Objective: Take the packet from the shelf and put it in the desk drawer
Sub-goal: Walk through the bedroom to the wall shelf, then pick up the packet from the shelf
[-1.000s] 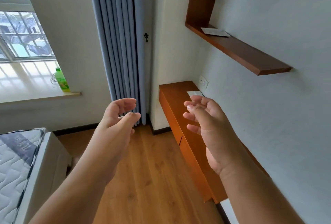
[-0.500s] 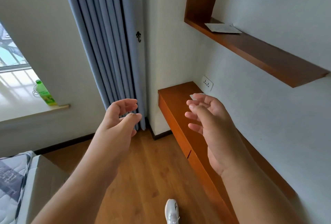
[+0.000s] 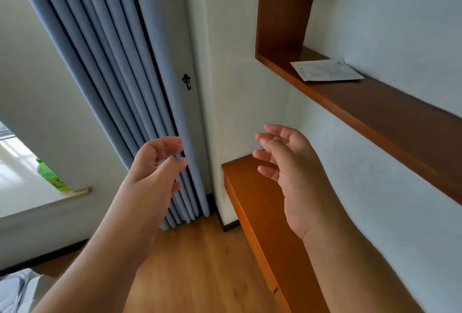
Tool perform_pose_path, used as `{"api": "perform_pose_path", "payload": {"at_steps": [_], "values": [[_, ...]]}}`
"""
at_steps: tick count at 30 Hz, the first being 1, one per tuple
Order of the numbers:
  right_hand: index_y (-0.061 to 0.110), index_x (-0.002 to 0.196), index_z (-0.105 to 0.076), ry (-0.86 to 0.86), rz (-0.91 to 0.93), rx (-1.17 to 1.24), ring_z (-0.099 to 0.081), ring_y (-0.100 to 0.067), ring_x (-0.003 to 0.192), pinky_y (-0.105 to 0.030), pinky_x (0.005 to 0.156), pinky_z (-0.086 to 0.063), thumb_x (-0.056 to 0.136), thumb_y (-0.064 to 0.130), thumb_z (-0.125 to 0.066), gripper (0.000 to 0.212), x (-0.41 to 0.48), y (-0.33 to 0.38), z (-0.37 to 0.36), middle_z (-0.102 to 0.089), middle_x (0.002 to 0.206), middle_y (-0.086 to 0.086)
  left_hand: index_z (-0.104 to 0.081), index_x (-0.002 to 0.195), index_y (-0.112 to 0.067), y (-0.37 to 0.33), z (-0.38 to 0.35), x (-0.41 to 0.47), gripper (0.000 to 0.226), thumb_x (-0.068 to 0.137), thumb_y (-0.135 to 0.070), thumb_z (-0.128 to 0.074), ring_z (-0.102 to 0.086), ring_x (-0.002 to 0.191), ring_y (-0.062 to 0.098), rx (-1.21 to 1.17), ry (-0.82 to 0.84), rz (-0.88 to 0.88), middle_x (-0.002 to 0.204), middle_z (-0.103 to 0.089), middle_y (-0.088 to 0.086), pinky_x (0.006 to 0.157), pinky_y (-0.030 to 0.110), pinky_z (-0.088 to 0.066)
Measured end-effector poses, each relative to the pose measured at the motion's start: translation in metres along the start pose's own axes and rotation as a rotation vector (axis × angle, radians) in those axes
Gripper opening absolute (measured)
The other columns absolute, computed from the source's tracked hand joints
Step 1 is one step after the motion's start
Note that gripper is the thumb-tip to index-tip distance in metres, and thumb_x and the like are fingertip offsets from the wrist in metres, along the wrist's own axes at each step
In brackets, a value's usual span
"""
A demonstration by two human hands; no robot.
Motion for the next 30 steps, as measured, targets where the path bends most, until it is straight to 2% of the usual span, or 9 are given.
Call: {"api": "perform_pose_path", "payload": {"at_steps": [4, 10, 18, 22, 24, 26, 28, 30], "values": [[0.036, 0.121, -0.062, -0.004, -0.021, -0.002, -0.072, -0.009, 0.104, -0.028, 0.087, -0.061, 0.101, 0.037, -0.059, 0.02, 0.041, 0.002, 0.008, -0.072, 0.112, 0.014, -0.068, 0.119, -0.034, -0.008, -0.031, 0.037, 0.029, 0.098, -0.015, -0.064, -0.066, 0.12, 0.014, 0.002, 0.044, -0.02, 0.125, -0.07, -0.013, 0.099, 0.042, -0.054], [0.04, 0.12, -0.061, -0.09, -0.035, -0.019, -0.073, -0.011, 0.105, -0.029, 0.086, -0.061, 0.099, 0.041, -0.061, 0.021, 0.096, -0.004, 0.027, -0.071, 0.112, 0.017, -0.068, 0.118, -0.035, -0.022, -0.083, 0.096, 0.028, 0.098, -0.016, -0.064, -0.066, 0.12, 0.01, -0.023, 0.142, -0.046, 0.124, -0.069, -0.017, 0.104, 0.045, -0.054], [0.043, 0.116, -0.062, -0.361, -0.051, -0.04, -0.073, -0.008, 0.103, -0.027, 0.08, -0.062, 0.096, 0.045, -0.064, 0.021, 0.155, -0.01, 0.046, -0.072, 0.113, 0.02, -0.063, 0.121, -0.041, -0.029, -0.163, 0.189, 0.029, 0.102, -0.02, -0.057, -0.064, 0.121, 0.012, 0.024, 0.457, -0.085, 0.126, -0.066, -0.02, 0.108, 0.048, -0.052], [0.045, 0.114, -0.061, -0.511, -0.066, -0.042, -0.073, -0.007, 0.103, -0.022, 0.073, -0.06, 0.094, 0.045, -0.067, 0.02, 0.176, -0.006, 0.04, -0.071, 0.113, 0.022, -0.058, 0.116, -0.054, -0.041, -0.197, 0.237, 0.025, 0.102, -0.034, -0.057, -0.063, 0.121, 0.015, 0.085, 0.642, -0.101, 0.129, -0.063, -0.025, 0.107, 0.054, -0.052], [0.045, 0.113, -0.061, -0.582, -0.075, -0.032, -0.072, -0.007, 0.104, -0.018, 0.07, -0.059, 0.095, 0.042, -0.067, 0.02, 0.184, -0.003, 0.033, -0.071, 0.114, 0.023, -0.056, 0.115, -0.057, -0.047, -0.211, 0.255, 0.021, 0.102, -0.04, -0.057, -0.061, 0.125, 0.017, 0.12, 0.724, -0.102, 0.128, -0.06, -0.027, 0.107, 0.052, -0.052], [0.047, 0.112, -0.062, -0.664, -0.088, -0.02, -0.072, -0.006, 0.104, -0.02, 0.073, -0.059, 0.095, 0.042, -0.067, 0.019, 0.188, -0.003, 0.028, -0.072, 0.112, 0.025, -0.054, 0.115, -0.058, -0.051, -0.228, 0.268, 0.018, 0.102, -0.045, -0.055, -0.059, 0.127, 0.022, 0.151, 0.811, -0.101, 0.122, -0.057, -0.032, 0.096, 0.041, -0.055], [0.047, 0.11, -0.063, -0.776, -0.081, -0.006, -0.072, -0.001, 0.1, -0.021, 0.079, -0.057, 0.095, 0.041, -0.067, 0.017, 0.185, -0.007, 0.027, -0.072, 0.108, 0.028, -0.053, 0.115, -0.058, -0.047, -0.245, 0.276, 0.018, 0.103, -0.045, -0.054, -0.06, 0.123, 0.022, 0.137, 0.915, -0.085, 0.119, -0.057, -0.033, 0.075, 0.027, -0.053], [0.044, 0.11, -0.065, -0.891, -0.099, -0.003, -0.072, 0.002, 0.098, -0.02, 0.08, -0.057, 0.095, 0.042, -0.066, 0.014, 0.175, -0.013, 0.027, -0.073, 0.105, 0.028, -0.055, 0.119, -0.055, -0.039, -0.263, 0.277, 0.023, 0.103, -0.039, -0.057, -0.061, 0.118, 0.018, 0.116, 1.008, -0.083, 0.121, -0.058, -0.029, 0.07, 0.023, -0.051]]}}
Point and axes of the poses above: each hand's wrist, its own x-axis towards the middle knuckle, its own z-axis out of the back of the hand, y = z × x, the point moved 6 cm from there along x, towards the middle knuckle
